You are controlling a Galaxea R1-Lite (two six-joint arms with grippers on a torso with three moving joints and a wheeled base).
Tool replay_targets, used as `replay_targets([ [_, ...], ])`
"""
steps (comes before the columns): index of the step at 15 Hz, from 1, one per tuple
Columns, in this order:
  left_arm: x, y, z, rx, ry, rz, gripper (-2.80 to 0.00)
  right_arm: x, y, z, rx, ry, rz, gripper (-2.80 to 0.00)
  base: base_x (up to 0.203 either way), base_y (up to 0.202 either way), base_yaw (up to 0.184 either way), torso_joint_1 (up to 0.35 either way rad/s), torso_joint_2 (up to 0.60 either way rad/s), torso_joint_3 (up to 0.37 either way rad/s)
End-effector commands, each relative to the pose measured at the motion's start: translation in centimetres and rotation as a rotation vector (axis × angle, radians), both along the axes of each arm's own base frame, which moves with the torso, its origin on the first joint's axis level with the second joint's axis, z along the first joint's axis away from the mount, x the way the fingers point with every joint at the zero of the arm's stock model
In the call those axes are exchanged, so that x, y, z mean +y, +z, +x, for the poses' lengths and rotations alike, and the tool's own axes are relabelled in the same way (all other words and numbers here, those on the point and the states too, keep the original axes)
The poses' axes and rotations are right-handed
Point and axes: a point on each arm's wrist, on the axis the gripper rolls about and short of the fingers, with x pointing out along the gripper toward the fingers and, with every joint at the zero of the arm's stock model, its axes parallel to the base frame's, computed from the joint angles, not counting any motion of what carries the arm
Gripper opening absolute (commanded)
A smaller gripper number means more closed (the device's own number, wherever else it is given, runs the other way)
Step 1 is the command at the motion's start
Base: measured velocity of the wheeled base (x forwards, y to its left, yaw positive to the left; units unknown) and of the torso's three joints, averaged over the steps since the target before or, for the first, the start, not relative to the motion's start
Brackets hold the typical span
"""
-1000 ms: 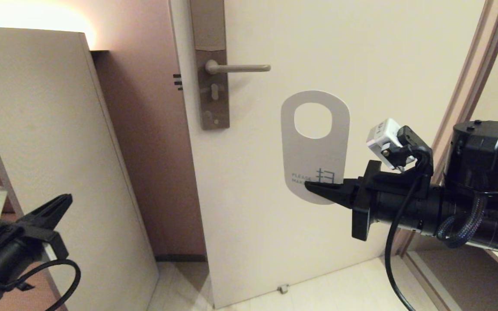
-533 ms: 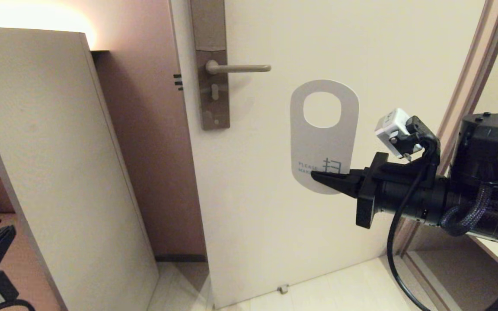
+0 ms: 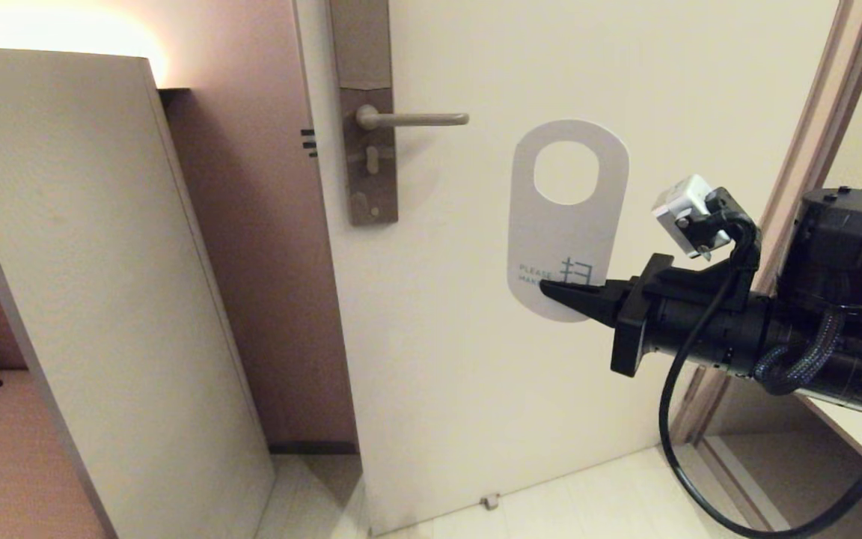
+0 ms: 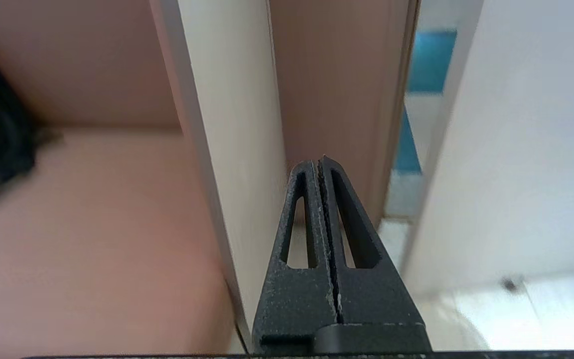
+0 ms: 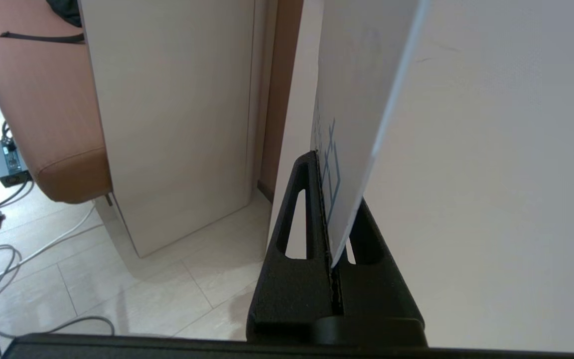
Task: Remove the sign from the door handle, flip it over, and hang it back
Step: Hang the sign back with the other side facing out
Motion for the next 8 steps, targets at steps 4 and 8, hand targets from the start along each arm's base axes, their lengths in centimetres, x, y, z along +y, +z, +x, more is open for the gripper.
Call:
replay_targets([
  [4,-0.07,-1.16,-0.64,0.068,-0.002,0.005,-2.8,0.05,-0.16,0.51,0.002,-0.007,-0.003,-2.8,0.0,0.0,0.0,0.0,0.0,0.0],
  [8,-0.22,-1.22,-0.62,0.076,-0.075,0.025,-2.8,0.35,-0.17,1.08,0.001,-0.008,-0.003,-2.8,0.0,0.0,0.0,0.0,0.0,0.0],
])
